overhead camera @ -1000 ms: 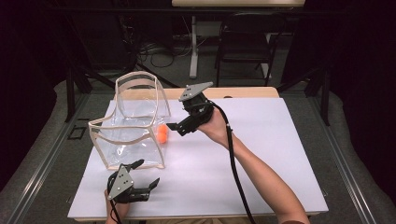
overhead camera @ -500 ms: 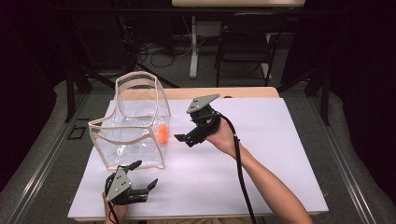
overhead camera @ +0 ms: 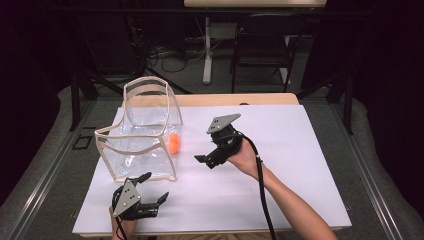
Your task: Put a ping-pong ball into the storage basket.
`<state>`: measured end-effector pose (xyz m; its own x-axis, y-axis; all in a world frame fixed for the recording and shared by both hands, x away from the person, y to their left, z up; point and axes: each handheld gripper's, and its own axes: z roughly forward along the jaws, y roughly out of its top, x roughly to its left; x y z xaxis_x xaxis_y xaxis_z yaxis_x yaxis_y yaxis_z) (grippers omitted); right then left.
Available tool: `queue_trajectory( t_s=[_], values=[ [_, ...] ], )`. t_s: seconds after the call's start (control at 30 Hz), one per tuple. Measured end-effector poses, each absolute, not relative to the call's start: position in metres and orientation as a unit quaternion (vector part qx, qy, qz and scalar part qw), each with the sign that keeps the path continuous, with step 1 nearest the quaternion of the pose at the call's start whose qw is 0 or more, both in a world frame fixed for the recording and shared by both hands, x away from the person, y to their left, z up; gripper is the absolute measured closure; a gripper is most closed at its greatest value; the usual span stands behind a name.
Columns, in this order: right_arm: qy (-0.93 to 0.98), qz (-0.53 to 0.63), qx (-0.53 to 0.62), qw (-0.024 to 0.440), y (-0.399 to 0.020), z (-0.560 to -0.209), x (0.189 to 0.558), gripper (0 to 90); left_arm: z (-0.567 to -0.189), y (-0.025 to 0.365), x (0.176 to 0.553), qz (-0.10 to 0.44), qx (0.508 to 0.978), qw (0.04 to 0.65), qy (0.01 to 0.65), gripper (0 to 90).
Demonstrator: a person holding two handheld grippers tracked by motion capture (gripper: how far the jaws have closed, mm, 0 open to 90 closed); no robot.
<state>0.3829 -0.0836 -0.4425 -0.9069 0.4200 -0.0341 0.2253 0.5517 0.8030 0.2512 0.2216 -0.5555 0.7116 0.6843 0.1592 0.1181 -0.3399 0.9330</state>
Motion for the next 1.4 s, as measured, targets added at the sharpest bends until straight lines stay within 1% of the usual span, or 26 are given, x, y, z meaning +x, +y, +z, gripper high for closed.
queue_trajectory(
  t_s=[0.33,1.4],
  values=[
    [0.879,0.421,0.196,0.11,-0.096,-0.461,0.376,0.0,-0.555,0.223,0.251,0.277,0.771,0.512,0.258,15.8],
    [0.874,0.41,0.219,0.144,-0.142,-0.485,0.347,0.0,-0.556,0.222,0.251,0.275,0.77,0.513,0.261,15.8]
  ],
)
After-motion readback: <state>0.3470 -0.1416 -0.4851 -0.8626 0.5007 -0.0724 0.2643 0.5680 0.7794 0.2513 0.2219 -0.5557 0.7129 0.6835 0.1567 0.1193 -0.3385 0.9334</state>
